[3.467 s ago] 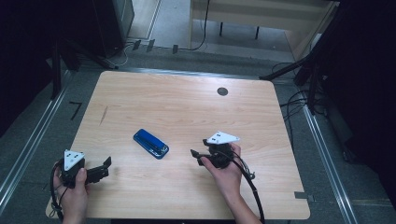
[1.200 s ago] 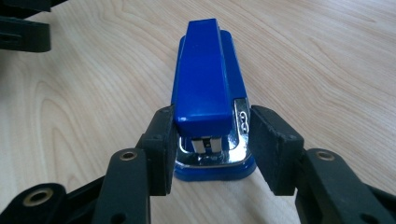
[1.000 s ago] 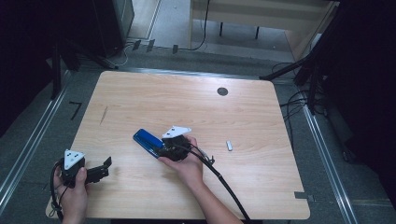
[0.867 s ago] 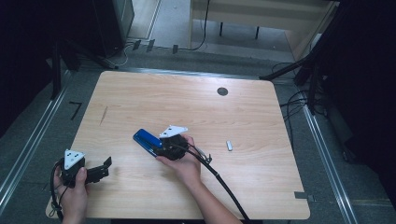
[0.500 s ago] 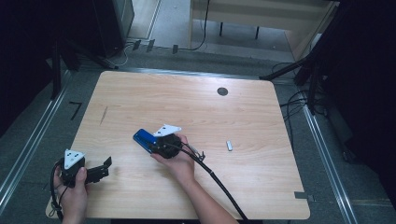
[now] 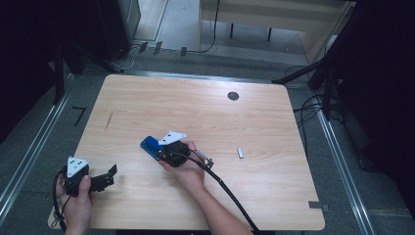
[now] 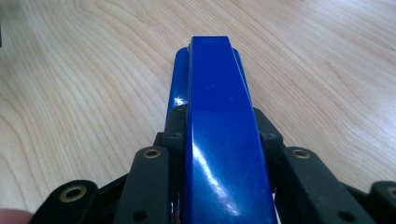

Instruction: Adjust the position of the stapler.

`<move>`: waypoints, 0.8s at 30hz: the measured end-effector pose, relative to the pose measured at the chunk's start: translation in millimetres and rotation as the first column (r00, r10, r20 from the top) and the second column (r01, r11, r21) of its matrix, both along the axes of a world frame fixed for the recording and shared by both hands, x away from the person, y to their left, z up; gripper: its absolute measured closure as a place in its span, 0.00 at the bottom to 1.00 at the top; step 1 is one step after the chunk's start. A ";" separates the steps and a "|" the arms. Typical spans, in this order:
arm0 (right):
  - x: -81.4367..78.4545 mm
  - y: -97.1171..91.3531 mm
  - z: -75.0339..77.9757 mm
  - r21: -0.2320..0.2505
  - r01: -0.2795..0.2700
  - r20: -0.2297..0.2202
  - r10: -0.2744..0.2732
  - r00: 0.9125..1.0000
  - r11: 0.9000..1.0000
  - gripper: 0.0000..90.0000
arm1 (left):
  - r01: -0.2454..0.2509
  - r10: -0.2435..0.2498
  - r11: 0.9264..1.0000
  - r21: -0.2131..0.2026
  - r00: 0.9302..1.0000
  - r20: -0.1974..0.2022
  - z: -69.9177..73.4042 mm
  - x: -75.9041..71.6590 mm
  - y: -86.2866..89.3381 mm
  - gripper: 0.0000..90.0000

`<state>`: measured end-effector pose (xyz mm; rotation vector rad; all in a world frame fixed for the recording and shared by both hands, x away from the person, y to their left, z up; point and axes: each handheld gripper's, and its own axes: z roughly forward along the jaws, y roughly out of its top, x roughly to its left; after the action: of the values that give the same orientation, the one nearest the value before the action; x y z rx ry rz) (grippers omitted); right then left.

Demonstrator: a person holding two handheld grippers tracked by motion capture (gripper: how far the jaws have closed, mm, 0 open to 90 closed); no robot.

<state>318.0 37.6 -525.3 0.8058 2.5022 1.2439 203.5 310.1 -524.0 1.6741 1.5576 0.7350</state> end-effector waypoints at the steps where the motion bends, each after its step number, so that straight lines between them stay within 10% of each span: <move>1: -0.4 -1.3 0.1 -0.001 -0.002 -0.003 0.002 1.000 1.000 0.75 | 0.000 0.000 1.000 -0.001 1.000 0.001 -0.1 0.1 0.0 0.00; 24: -16.6 -57.3 0.3 0.004 -0.004 0.004 0.004 1.000 1.000 0.75 | 0.000 0.000 1.000 0.006 1.000 0.001 -0.2 0.2 -1.1 0.00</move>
<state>301.4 -19.7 -525.1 0.7984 2.5001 1.2512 203.7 309.0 -524.2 1.6777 1.5561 0.7412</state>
